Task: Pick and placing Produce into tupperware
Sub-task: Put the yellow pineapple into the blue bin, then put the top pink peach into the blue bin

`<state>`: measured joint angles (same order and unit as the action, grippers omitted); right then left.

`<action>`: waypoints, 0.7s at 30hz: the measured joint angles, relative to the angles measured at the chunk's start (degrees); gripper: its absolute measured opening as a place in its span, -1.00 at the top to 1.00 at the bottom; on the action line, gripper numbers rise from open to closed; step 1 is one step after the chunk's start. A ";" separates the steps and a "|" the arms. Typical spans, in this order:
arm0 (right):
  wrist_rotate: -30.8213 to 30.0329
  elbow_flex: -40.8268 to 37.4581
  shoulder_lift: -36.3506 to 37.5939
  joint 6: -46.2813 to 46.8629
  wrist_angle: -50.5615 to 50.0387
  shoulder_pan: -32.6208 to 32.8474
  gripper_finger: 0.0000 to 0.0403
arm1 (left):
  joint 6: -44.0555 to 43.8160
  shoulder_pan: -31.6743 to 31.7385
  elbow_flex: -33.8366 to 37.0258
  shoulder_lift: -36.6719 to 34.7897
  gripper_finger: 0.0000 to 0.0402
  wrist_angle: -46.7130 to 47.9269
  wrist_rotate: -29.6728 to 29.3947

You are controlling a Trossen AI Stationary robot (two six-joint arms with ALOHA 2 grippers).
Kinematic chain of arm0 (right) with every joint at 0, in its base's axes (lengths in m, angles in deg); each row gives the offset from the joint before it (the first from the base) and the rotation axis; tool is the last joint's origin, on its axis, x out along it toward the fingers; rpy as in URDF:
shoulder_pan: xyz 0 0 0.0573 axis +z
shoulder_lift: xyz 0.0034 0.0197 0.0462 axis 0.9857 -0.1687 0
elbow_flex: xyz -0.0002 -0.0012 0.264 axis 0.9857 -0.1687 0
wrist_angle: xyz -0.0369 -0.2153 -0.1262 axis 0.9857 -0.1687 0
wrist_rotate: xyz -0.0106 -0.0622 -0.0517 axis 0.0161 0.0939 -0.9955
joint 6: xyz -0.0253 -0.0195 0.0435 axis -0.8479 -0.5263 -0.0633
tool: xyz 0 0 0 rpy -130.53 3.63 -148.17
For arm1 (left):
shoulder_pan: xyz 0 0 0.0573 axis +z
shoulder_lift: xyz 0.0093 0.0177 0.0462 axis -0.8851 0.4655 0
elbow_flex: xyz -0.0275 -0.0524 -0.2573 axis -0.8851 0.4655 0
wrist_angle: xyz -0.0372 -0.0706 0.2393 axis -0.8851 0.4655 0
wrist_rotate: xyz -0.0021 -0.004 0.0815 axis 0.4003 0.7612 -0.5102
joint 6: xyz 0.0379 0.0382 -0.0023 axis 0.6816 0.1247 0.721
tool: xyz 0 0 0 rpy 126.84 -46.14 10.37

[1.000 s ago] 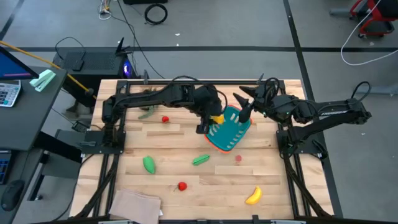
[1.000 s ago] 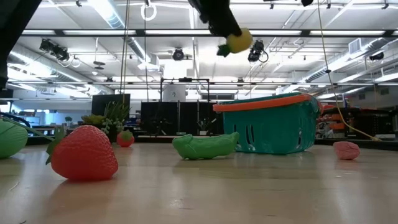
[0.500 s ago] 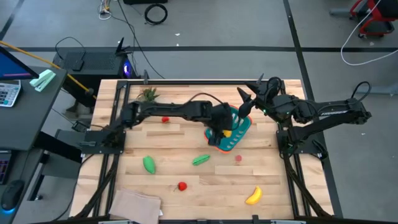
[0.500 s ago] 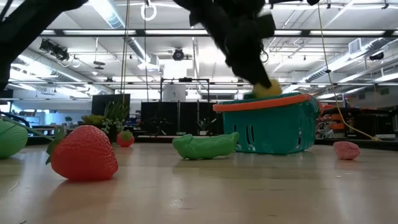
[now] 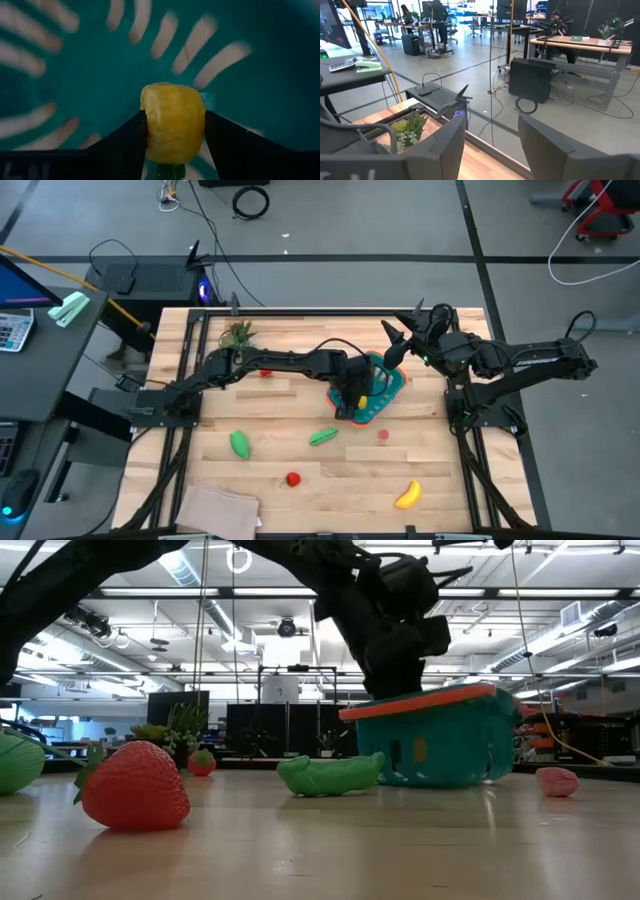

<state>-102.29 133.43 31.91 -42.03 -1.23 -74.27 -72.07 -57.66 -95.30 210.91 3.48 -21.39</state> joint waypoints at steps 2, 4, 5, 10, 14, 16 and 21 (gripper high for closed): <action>0.00 0.00 0.00 0.43 -0.10 0.00 0.04 | 0.14 0.00 0.13 0.21 0.05 0.46 0.07; 0.01 0.00 0.00 0.48 -0.14 0.00 0.04 | 1.04 0.00 0.11 0.39 0.05 -0.21 0.10; 0.01 0.00 0.00 0.49 -0.17 -0.01 0.04 | 1.71 0.00 0.11 0.39 0.04 -0.17 0.06; 0.01 0.00 0.00 0.47 -0.17 -0.01 0.04 | 1.96 -0.04 0.11 0.11 -0.05 -1.07 0.06; 0.28 0.00 0.00 0.45 -0.19 -0.01 0.04 | 1.97 0.00 0.11 -0.34 -0.16 -1.06 -0.35; 0.40 0.00 0.00 0.45 -0.19 0.01 0.04 | 1.99 0.00 0.06 -0.62 -0.21 -1.12 -1.02; 0.42 0.02 0.00 0.44 -0.33 -0.01 0.04 | 1.99 0.01 0.04 -1.77 -0.25 -0.52 -1.27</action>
<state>-101.87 133.46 31.91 -41.59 -1.56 -74.29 -70.08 -57.65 -95.27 209.14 2.96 -22.66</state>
